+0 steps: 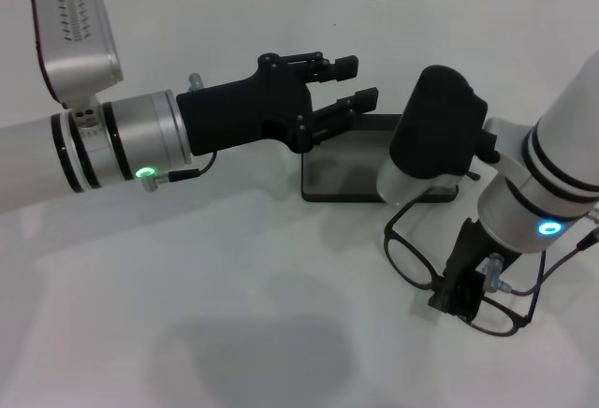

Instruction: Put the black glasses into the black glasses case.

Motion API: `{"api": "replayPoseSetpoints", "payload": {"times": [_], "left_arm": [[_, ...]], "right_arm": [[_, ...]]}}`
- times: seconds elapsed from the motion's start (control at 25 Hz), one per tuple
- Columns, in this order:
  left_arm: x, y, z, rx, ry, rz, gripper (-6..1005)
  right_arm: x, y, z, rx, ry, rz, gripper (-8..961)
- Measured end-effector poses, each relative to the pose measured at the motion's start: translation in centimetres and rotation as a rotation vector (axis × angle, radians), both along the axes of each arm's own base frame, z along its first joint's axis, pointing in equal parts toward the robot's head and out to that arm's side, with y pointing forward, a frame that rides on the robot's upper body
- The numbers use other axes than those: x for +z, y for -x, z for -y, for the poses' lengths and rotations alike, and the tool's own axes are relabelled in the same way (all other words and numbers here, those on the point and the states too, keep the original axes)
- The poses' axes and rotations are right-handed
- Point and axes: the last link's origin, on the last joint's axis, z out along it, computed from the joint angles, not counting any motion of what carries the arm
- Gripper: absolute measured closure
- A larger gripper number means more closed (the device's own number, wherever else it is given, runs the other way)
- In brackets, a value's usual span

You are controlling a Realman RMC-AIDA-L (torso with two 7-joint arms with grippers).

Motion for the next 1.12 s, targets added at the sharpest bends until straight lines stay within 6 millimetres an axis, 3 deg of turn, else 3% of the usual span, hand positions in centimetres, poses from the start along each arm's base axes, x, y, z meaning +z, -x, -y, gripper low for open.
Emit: {"api": "replayPoseSetpoints", "payload": {"times": [0.16,0.32,0.64,0.88,1.12], "left_arm": [[0.1,0.1,0.1,0.006,-0.002,0.011,540],[0.3,0.2,0.1,0.008,-0.006,0.02,540],[1.4,0.6,1.6,-0.051,-0.05,0.088,540],[2.2,0.5,1.3,-0.044,-0.055,0.117,550],[2.5,-0.2,0.8,-0.049,-0.045,0.14,545]], "right_arm": [[0.5,0.1,-0.3,-0.008,-0.011,-0.017,844],[1.6,-0.1,-0.3,-0.023,-0.011,-0.058,844],[6.3,-0.7,-0.4,-0.038,-0.007,-0.297,845],[10.6,-2.7,-0.5,0.004,-0.037,-0.551,846],[13.0,-6.0,0.0,0.112,-0.065,-0.799,846]]}}
